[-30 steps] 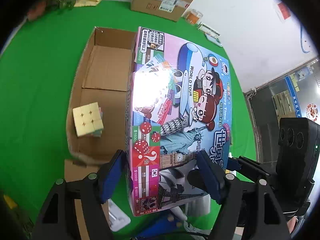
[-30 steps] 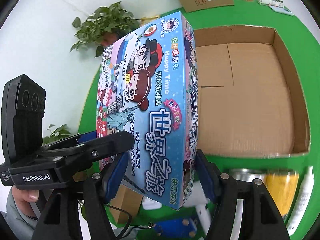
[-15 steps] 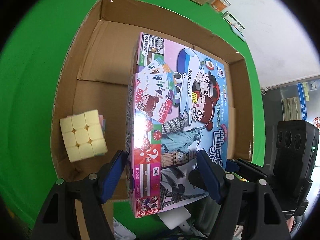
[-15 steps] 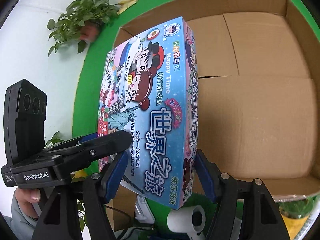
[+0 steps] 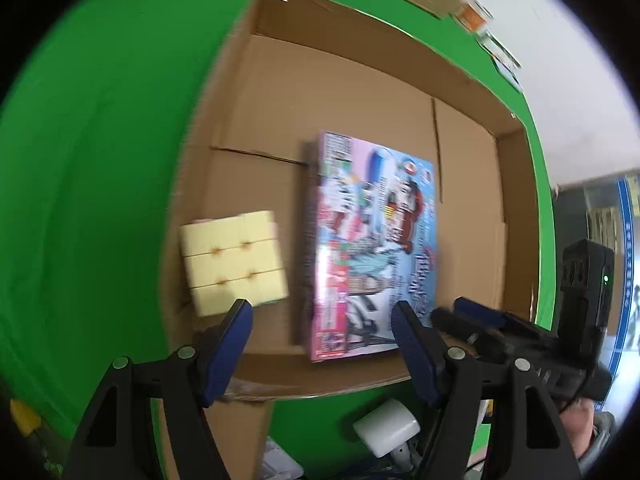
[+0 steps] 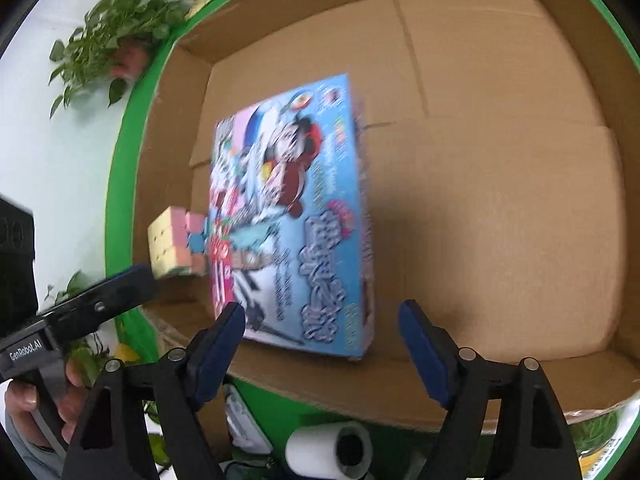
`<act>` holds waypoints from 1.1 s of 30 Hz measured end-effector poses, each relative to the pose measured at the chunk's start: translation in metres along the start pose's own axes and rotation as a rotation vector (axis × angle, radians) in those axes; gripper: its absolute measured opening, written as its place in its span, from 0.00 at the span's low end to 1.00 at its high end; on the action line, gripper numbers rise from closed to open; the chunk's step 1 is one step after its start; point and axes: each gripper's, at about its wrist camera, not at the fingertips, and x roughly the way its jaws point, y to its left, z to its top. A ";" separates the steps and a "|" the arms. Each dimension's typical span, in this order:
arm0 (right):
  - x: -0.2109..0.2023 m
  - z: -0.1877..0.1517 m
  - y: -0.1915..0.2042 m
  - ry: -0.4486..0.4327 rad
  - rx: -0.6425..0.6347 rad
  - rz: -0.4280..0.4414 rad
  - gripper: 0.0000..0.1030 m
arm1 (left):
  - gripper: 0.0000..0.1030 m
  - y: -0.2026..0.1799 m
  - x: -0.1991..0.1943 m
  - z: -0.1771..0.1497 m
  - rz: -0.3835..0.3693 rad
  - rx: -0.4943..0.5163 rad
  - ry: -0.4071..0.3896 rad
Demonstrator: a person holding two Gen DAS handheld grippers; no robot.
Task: Organize rigid objects
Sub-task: 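Lift the game box and lower it into the cardboard box beside the cube, then open the right tool and withdraw from the game box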
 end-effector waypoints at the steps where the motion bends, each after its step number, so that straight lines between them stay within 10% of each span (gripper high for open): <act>1: -0.001 0.002 -0.003 -0.015 0.003 0.002 0.75 | 0.69 0.006 -0.004 -0.001 0.009 -0.004 -0.012; 9: 0.035 0.029 0.014 -0.005 -0.112 0.013 0.29 | 0.69 0.028 -0.014 0.001 0.030 -0.008 -0.047; 14: 0.041 0.014 0.036 0.012 -0.211 -0.016 0.32 | 0.69 0.019 -0.015 -0.006 -0.013 0.019 -0.060; 18: 0.002 0.006 0.031 -0.121 -0.183 -0.110 0.85 | 0.71 0.008 -0.038 -0.020 0.006 0.071 -0.139; 23: -0.074 -0.020 0.042 -0.372 -0.276 -0.218 0.99 | 0.71 -0.002 -0.067 -0.042 0.134 0.134 -0.239; 25: -0.098 -0.033 0.049 -0.427 -0.296 -0.230 0.99 | 0.56 0.002 -0.079 -0.057 0.126 0.133 -0.259; 26: -0.108 -0.042 0.048 -0.448 -0.303 -0.227 0.99 | 0.12 0.004 -0.081 -0.063 0.115 0.127 -0.247; 28: -0.119 -0.060 0.049 -0.471 -0.301 -0.230 0.83 | 0.04 0.008 -0.080 -0.078 0.132 0.116 -0.207; 29: -0.121 -0.068 0.051 -0.464 -0.301 -0.222 0.60 | 0.04 0.008 -0.084 -0.087 0.151 0.126 -0.213; 31: -0.122 -0.089 0.054 -0.413 -0.293 -0.203 0.54 | 0.19 0.005 -0.093 -0.108 0.158 0.160 -0.226; 33: -0.115 -0.108 0.054 -0.369 -0.276 -0.148 0.93 | 0.99 0.009 -0.094 -0.129 0.191 0.155 -0.206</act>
